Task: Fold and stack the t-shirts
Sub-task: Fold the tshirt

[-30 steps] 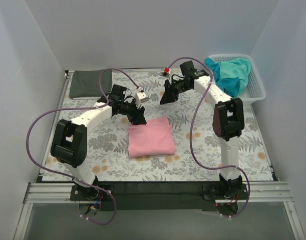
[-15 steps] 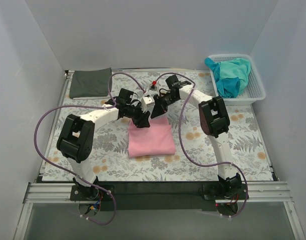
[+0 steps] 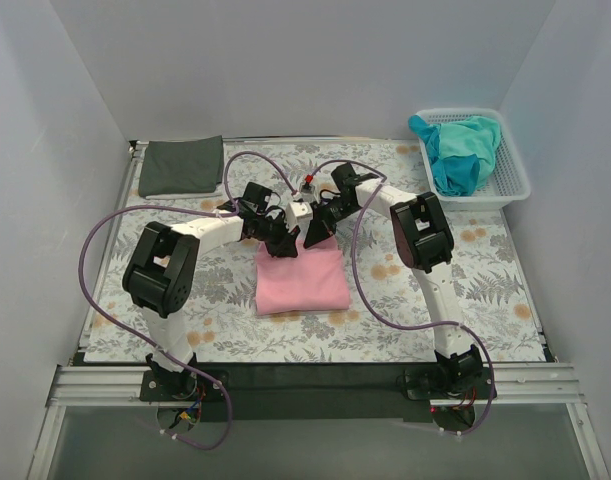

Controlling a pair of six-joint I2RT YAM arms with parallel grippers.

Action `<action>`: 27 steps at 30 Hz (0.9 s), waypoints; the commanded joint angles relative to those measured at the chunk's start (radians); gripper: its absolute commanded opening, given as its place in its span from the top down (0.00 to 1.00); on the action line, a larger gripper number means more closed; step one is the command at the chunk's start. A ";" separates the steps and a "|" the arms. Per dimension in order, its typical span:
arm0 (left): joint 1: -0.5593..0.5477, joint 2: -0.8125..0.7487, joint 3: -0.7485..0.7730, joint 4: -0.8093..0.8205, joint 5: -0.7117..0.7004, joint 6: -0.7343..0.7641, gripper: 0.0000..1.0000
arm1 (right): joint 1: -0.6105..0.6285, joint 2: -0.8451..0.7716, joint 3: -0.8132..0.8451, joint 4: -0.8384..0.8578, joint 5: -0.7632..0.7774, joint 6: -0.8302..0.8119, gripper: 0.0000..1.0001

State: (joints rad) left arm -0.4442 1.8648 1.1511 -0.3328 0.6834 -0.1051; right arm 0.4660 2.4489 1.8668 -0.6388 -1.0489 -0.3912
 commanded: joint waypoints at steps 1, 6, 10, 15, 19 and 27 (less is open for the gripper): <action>-0.004 -0.027 0.018 -0.005 0.033 0.039 0.87 | 0.002 0.005 -0.026 0.019 0.046 -0.012 0.87; -0.002 -0.062 0.024 -0.006 0.048 0.047 1.00 | 0.002 0.004 -0.043 0.018 0.046 -0.021 0.88; -0.004 -0.091 0.038 0.005 0.048 0.045 1.00 | 0.002 0.004 -0.054 0.019 0.041 -0.024 0.88; -0.002 -0.122 0.056 0.017 0.054 0.053 1.00 | 0.002 0.002 -0.064 0.018 0.032 -0.032 0.88; -0.004 -0.128 0.059 0.041 0.036 0.064 1.00 | 0.002 0.004 -0.074 0.019 0.020 -0.037 0.88; 0.002 -0.124 0.058 0.116 0.002 0.077 1.00 | 0.002 -0.007 -0.086 0.016 0.013 -0.051 0.89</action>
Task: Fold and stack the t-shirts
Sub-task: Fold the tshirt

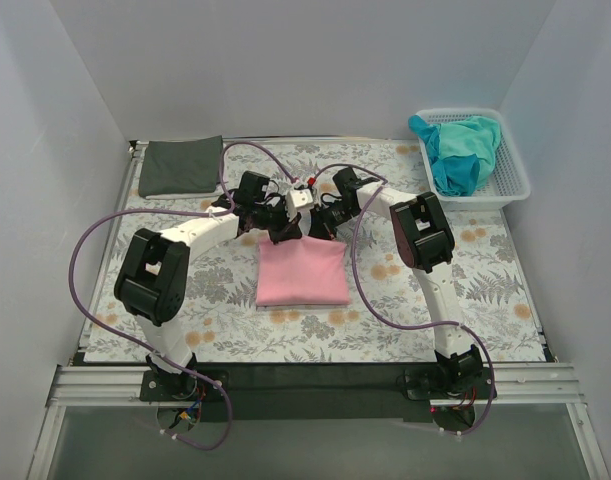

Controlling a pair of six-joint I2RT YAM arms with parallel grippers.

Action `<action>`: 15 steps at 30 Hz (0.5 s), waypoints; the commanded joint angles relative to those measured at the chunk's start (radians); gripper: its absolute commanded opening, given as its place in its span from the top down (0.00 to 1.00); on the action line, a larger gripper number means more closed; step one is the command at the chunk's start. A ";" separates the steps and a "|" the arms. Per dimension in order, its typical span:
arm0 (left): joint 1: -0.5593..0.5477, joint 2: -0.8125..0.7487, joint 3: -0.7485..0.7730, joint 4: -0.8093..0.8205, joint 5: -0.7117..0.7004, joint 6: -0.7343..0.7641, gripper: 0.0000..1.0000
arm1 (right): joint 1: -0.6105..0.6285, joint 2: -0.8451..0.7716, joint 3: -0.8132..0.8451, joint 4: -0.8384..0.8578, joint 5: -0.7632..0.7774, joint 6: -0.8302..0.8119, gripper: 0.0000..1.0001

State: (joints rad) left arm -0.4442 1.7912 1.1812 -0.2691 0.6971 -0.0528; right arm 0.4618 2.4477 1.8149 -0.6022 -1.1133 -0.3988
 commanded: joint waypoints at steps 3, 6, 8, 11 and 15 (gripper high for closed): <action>0.019 -0.053 0.026 0.083 -0.022 0.022 1.00 | 0.006 -0.007 -0.037 -0.022 0.070 -0.046 0.89; 0.029 -0.053 0.018 0.110 -0.034 0.036 1.00 | 0.006 -0.012 -0.032 -0.022 0.067 -0.046 0.89; 0.030 -0.041 0.006 0.126 -0.042 0.042 1.00 | 0.005 -0.015 -0.023 -0.024 0.069 -0.041 0.89; 0.033 -0.023 -0.018 0.143 -0.053 0.048 1.00 | -0.006 -0.029 0.001 -0.024 0.079 -0.031 0.87; 0.032 -0.006 -0.034 0.160 -0.047 0.050 1.00 | -0.025 -0.058 0.047 -0.025 0.113 0.003 0.79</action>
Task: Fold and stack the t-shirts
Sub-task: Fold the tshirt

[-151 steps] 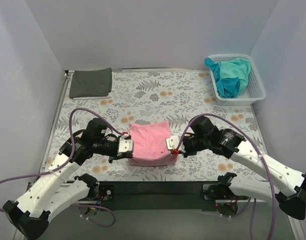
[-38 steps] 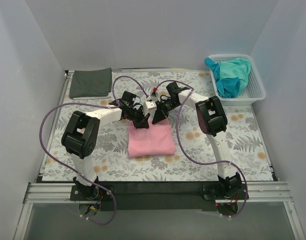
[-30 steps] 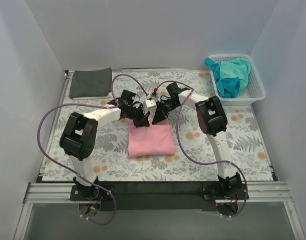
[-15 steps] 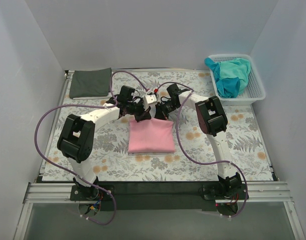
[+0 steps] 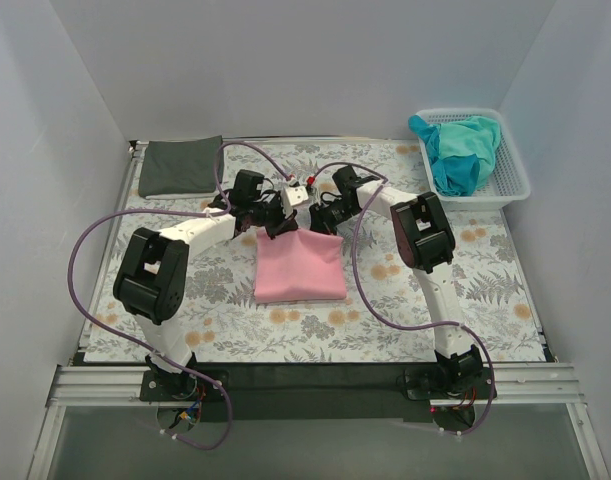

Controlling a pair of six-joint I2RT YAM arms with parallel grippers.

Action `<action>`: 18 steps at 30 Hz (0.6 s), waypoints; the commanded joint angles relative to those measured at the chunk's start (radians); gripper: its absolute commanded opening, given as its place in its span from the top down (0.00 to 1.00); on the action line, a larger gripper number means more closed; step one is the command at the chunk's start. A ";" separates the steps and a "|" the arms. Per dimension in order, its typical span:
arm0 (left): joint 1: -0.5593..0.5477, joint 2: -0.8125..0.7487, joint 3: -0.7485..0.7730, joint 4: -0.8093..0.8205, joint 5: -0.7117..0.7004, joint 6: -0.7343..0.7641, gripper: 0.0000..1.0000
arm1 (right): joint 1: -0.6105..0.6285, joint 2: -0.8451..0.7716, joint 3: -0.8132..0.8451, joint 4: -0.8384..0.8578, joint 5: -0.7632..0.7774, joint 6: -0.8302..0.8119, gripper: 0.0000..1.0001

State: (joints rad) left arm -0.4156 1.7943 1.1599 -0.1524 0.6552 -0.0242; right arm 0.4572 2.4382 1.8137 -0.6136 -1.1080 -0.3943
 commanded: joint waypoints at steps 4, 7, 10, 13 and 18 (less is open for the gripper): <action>0.003 -0.013 -0.016 0.043 0.001 0.021 1.00 | -0.032 -0.074 0.087 -0.012 0.105 0.020 0.78; 0.004 -0.021 -0.025 0.045 0.006 0.046 1.00 | -0.040 -0.074 0.124 -0.003 0.117 0.034 0.78; 0.003 -0.023 -0.029 0.045 0.009 0.046 1.00 | -0.041 -0.038 0.157 0.000 0.131 0.054 0.80; 0.003 -0.027 -0.026 0.043 0.006 0.046 1.00 | -0.043 0.002 0.159 0.002 0.129 0.063 0.85; 0.005 -0.047 -0.029 0.066 -0.005 0.035 1.00 | -0.041 0.044 0.128 0.009 0.142 0.058 0.93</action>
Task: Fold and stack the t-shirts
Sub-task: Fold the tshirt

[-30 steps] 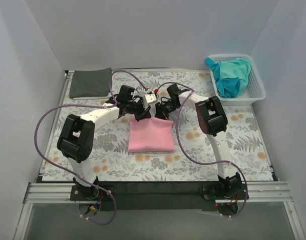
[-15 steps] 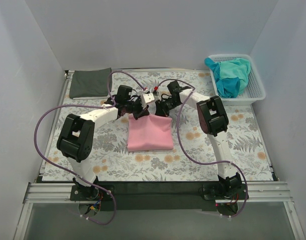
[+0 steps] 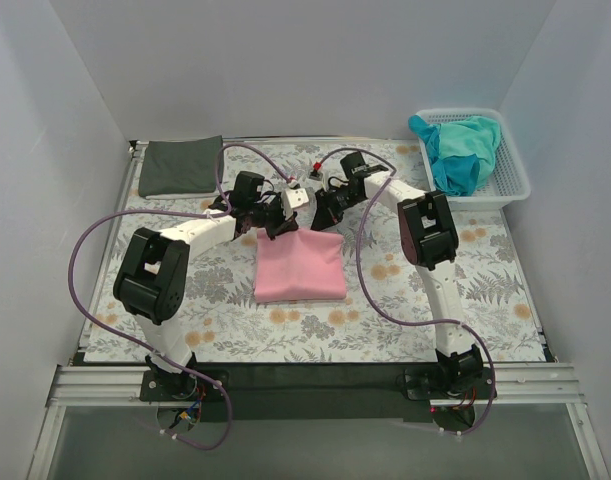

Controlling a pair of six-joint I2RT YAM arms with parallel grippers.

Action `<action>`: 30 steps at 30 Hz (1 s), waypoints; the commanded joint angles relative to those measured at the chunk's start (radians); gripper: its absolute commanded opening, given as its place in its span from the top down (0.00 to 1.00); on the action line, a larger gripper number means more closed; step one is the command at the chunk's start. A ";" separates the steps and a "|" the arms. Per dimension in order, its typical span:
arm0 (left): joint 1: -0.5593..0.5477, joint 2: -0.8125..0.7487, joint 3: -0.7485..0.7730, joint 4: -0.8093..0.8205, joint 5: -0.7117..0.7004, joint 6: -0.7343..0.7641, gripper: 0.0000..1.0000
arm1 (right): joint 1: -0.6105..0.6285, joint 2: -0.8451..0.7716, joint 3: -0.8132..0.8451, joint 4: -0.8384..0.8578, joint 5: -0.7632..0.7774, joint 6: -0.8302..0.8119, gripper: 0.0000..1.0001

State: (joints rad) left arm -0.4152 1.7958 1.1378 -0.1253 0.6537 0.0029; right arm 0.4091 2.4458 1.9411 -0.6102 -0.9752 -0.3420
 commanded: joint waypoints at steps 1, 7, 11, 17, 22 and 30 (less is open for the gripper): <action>0.006 -0.055 -0.015 0.050 -0.009 0.003 1.00 | 0.007 0.047 -0.004 0.004 0.009 0.006 0.94; 0.010 -0.058 -0.029 0.114 -0.031 0.005 1.00 | 0.007 0.047 -0.054 0.006 -0.011 -0.005 0.99; 0.012 -0.021 -0.046 0.191 -0.080 -0.024 1.00 | 0.007 0.035 -0.060 0.004 -0.017 -0.009 0.99; 0.012 0.033 -0.052 0.285 -0.117 -0.044 1.00 | 0.007 0.030 -0.071 0.003 -0.023 -0.015 0.99; 0.010 0.091 -0.052 0.286 -0.120 -0.035 1.00 | -0.007 0.019 -0.041 0.006 0.021 -0.006 0.99; 0.010 0.152 0.005 0.250 -0.158 -0.078 0.94 | -0.122 -0.042 0.105 0.001 0.197 0.035 0.71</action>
State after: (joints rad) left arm -0.4095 1.9633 1.0847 0.1310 0.5278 -0.0479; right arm 0.3504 2.4748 1.9999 -0.6079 -0.8917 -0.3107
